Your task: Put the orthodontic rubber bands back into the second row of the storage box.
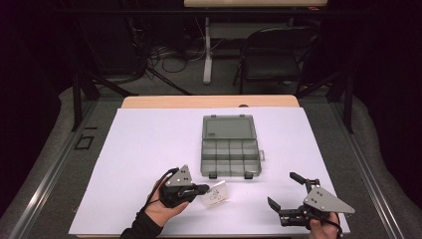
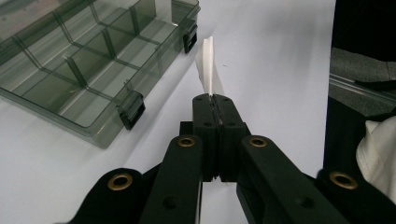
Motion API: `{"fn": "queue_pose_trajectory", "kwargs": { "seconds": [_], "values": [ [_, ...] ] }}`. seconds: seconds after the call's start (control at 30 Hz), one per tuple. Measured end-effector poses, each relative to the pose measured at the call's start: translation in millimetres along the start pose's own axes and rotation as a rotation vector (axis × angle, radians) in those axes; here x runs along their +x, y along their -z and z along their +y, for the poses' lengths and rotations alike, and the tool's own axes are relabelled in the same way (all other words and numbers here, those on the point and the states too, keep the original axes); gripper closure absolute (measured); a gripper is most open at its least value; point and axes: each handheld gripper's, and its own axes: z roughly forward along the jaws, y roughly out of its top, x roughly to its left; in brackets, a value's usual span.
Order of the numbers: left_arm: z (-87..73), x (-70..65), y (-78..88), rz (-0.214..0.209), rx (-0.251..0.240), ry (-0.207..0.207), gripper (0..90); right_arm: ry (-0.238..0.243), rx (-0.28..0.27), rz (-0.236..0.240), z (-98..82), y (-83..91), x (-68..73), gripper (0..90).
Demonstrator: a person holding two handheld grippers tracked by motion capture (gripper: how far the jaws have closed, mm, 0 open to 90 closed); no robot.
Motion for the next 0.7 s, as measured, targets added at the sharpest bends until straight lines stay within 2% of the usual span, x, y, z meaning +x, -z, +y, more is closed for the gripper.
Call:
{"fn": "queue_pose_trajectory", "kwargs": {
  "seconds": [0.27, 0.7],
  "values": [
    [1.5, 3.1, 8.6, 0.019, -0.026, 0.005, 89.5, 0.0, 0.002, -0.001, 0.1, 0.2, 0.0, 0.3],
    [2.4, 6.0, 13.7, 0.033, -0.038, 0.015, 89.5, 0.0, 0.002, -0.001, 0.2, 0.2, 0.2, 0.3]
  ]
}}
